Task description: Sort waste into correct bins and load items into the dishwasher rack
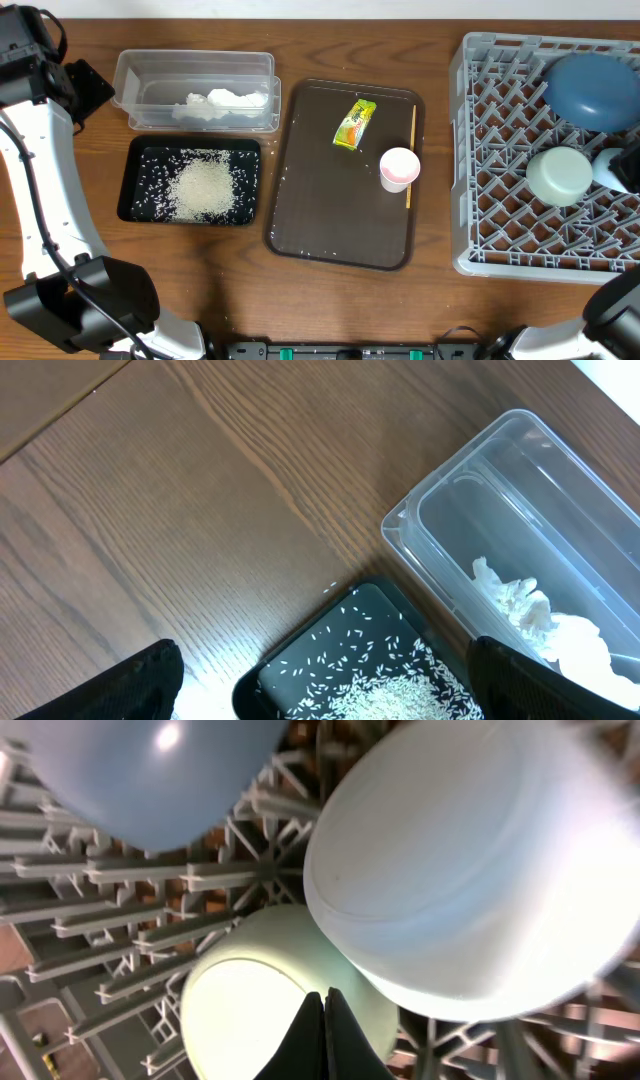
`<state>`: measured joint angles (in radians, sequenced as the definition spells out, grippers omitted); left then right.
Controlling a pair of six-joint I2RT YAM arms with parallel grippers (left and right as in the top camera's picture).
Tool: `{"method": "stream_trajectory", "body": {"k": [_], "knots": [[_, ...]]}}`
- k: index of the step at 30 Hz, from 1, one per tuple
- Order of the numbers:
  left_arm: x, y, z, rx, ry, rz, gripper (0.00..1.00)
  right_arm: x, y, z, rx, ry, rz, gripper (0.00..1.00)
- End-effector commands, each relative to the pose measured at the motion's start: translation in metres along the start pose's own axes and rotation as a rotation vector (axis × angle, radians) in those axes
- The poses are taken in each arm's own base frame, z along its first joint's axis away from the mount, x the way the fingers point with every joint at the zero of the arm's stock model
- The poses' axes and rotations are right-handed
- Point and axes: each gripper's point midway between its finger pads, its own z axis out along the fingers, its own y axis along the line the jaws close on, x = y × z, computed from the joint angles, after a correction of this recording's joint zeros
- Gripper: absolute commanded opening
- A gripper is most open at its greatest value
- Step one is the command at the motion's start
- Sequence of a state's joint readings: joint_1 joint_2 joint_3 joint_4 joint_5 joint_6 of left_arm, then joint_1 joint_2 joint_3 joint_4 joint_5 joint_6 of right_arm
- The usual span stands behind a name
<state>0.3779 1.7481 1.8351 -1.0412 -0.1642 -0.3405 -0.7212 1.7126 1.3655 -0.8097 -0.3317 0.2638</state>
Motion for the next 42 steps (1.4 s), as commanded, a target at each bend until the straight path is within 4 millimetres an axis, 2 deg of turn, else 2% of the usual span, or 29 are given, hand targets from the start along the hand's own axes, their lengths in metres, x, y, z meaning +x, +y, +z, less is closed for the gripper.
{"method": "stream_trajectory", "body": {"k": [1, 5, 9, 13, 16, 22, 26, 34, 38, 42], "knots": [[-0.002, 0.003, -0.002, -0.011, -0.009, -0.006, 0.92, -0.021, 0.002, -0.035, 0.072, -0.152, -0.033, 0.01], [-0.002, 0.003, -0.002, -0.011, -0.009, -0.006, 0.92, -0.049, 0.001, -0.049, 0.112, -0.287, -0.057, 0.01], [-0.002, 0.003, -0.002, -0.011, -0.009, -0.006, 0.92, -0.058, -0.002, -0.039, 0.114, -0.302, -0.059, 0.01], [-0.002, 0.003, -0.002, -0.011, -0.009, -0.006, 0.92, -0.059, -0.011, -0.011, 0.126, -0.261, -0.05, 0.01], [-0.002, 0.003, -0.002, -0.011, -0.009, -0.006, 0.92, -0.051, -0.02, 0.009, 0.142, -0.205, -0.035, 0.01], [-0.002, 0.003, -0.002, -0.011, -0.009, -0.006, 0.93, -0.04, -0.026, 0.013, 0.158, -0.154, -0.02, 0.01], [-0.002, 0.003, -0.002, -0.011, -0.009, -0.006, 0.93, -0.029, -0.028, 0.005, 0.17, -0.12, -0.008, 0.01], [-0.002, 0.003, -0.002, -0.011, -0.009, -0.006, 0.93, -0.011, -0.023, -0.03, 0.189, -0.111, 0.031, 0.01], [-0.002, 0.003, -0.002, -0.011, -0.009, -0.006, 0.92, -0.012, -0.003, -0.058, 0.143, -0.173, 0.015, 0.01], [-0.002, 0.003, -0.002, -0.011, -0.009, -0.006, 0.92, -0.008, 0.039, -0.084, 0.033, -0.235, -0.062, 0.01]]}}
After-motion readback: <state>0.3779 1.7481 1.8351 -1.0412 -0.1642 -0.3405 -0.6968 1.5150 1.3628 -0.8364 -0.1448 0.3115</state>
